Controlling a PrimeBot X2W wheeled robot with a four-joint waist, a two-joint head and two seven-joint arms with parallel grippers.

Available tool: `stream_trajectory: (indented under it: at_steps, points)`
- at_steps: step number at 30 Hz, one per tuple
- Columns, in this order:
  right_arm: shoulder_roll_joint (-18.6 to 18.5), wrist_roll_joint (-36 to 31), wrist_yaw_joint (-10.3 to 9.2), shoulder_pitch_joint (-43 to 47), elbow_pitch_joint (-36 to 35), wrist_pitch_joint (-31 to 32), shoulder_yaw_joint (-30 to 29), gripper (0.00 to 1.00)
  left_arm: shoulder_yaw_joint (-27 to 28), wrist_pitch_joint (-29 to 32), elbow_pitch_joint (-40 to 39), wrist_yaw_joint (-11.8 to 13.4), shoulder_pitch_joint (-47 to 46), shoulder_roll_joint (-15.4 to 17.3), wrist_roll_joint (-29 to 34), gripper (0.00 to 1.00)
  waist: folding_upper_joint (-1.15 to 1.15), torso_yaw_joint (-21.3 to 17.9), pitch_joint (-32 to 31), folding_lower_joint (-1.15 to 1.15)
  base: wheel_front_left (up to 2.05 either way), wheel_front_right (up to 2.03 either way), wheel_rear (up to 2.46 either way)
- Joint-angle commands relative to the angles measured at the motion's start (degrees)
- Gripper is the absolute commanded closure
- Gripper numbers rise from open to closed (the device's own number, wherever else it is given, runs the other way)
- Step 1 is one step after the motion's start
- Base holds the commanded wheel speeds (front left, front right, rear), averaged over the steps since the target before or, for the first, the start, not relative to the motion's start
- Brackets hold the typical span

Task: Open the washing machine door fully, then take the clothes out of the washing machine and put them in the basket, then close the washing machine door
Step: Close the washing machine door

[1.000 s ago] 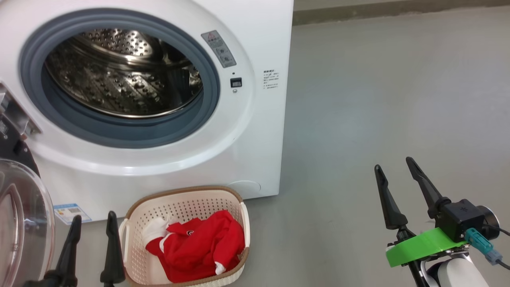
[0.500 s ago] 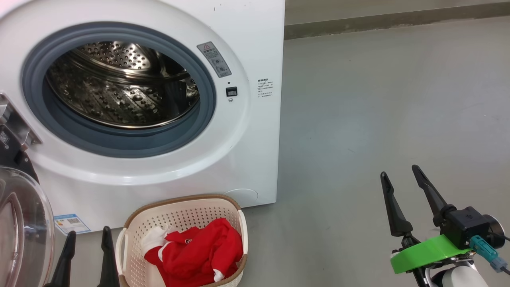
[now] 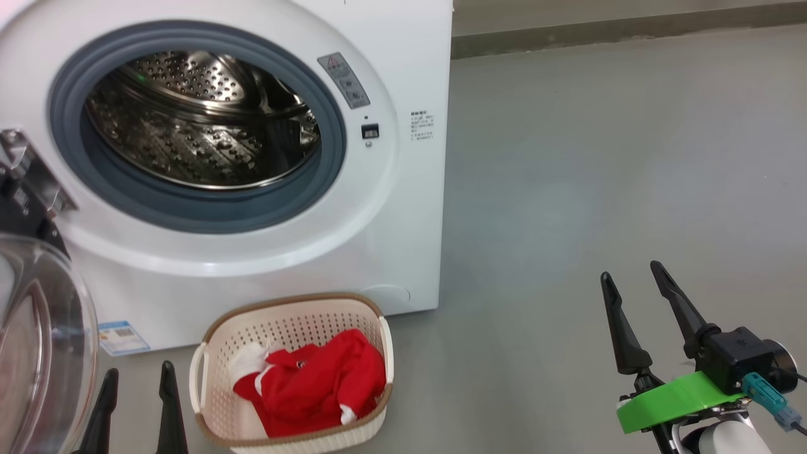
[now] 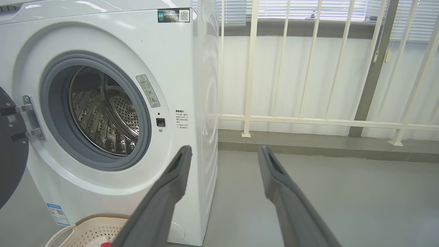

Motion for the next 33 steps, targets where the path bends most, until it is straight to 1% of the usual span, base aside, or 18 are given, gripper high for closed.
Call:
stream_trajectory:
  at_steps: [1,5,10,17,23,26,33]
  points:
    - [-0.18,0.37,0.35,-0.59,-1.51,-0.37,1.55,0.00,1.94,-0.45,-1.63,0.08,-0.92,0.82,0.50,0.00,0.00,0.00,0.04,0.00,-1.84,1.84,0.00]
    - [-0.18,0.39,0.35,-0.71,-1.52,-0.37,1.66,0.00,1.93,-0.45,-1.99,-0.14,-0.95,0.83,0.48,0.00,0.00,0.00,0.29,0.00,-1.50,1.50,0.00]
    - [-0.18,0.33,0.35,-0.88,-1.40,-0.37,1.58,0.00,1.87,-0.45,-1.92,-0.10,-1.17,0.82,0.57,0.00,0.00,0.08,0.45,0.00,-0.89,0.89,0.00]
    - [-0.18,0.41,0.35,-0.93,-1.31,-0.37,1.48,0.00,1.64,-0.45,-1.80,-0.07,-1.42,0.81,0.78,0.00,0.00,0.43,0.41,0.00,-0.16,0.16,0.00]
    - [-0.18,0.68,0.35,-0.97,-1.21,-0.37,1.59,0.00,0.85,-0.45,-2.72,-1.21,-1.46,0.88,0.56,0.00,0.00,0.80,0.35,0.00,0.00,0.00,0.00]
    - [-0.18,0.87,0.35,-0.94,-1.20,-0.37,1.70,0.00,0.96,-0.45,-2.68,-0.38,-1.38,0.87,1.45,0.00,0.00,0.91,0.31,0.00,0.00,0.00,0.00]
    - [-0.18,0.82,0.35,-0.65,-1.42,-0.37,1.58,0.00,1.04,-0.45,-3.48,0.73,-1.28,0.89,2.73,0.00,0.00,1.49,0.19,0.00,0.00,0.00,0.00]
